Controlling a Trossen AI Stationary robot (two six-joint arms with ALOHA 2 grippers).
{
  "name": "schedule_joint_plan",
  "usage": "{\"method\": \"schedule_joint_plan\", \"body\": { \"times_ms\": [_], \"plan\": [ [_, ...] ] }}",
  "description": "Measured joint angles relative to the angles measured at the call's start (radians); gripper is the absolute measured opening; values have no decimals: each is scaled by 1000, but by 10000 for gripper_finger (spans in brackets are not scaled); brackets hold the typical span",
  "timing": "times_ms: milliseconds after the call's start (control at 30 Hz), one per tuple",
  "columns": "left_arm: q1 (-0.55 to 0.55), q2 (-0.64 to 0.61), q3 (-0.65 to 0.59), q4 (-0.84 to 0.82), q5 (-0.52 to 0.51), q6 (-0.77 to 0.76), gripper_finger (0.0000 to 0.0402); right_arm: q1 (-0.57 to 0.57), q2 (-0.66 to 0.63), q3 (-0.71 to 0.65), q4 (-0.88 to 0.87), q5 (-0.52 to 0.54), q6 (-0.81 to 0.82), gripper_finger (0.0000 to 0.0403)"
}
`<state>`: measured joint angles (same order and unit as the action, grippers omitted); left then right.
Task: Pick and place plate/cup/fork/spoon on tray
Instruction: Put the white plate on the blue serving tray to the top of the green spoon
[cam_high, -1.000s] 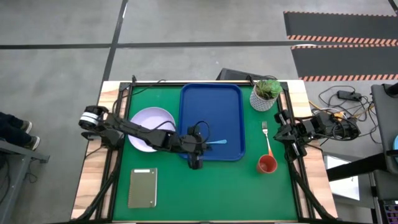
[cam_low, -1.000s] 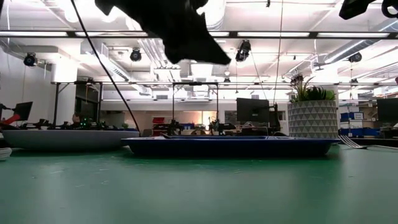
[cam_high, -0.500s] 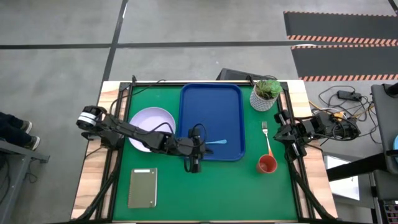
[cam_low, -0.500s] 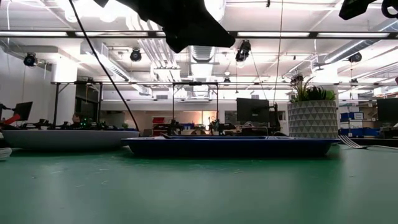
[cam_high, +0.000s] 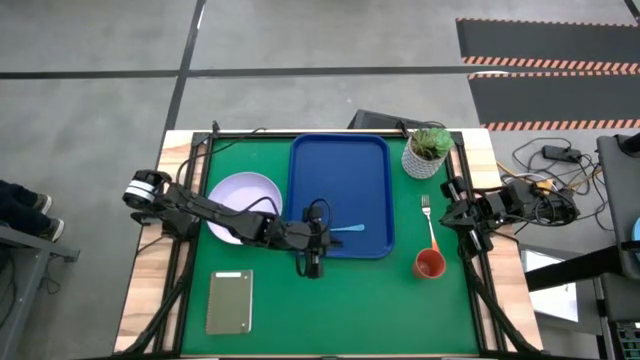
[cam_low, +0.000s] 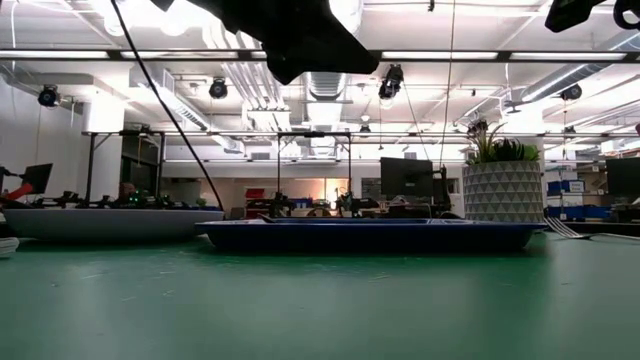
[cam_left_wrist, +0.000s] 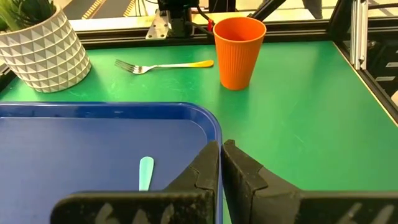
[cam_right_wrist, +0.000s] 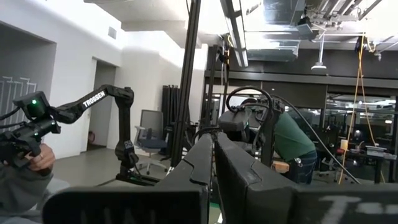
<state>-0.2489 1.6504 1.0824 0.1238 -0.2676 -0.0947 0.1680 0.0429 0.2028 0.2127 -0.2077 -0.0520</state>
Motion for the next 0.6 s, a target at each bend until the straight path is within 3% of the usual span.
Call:
{"method": "schedule_joint_plan", "body": {
  "times_ms": [600],
  "plan": [
    [0,2,-3,0,-31,-3,0,0,0,0,0,0,-1,9]
  ]
}}
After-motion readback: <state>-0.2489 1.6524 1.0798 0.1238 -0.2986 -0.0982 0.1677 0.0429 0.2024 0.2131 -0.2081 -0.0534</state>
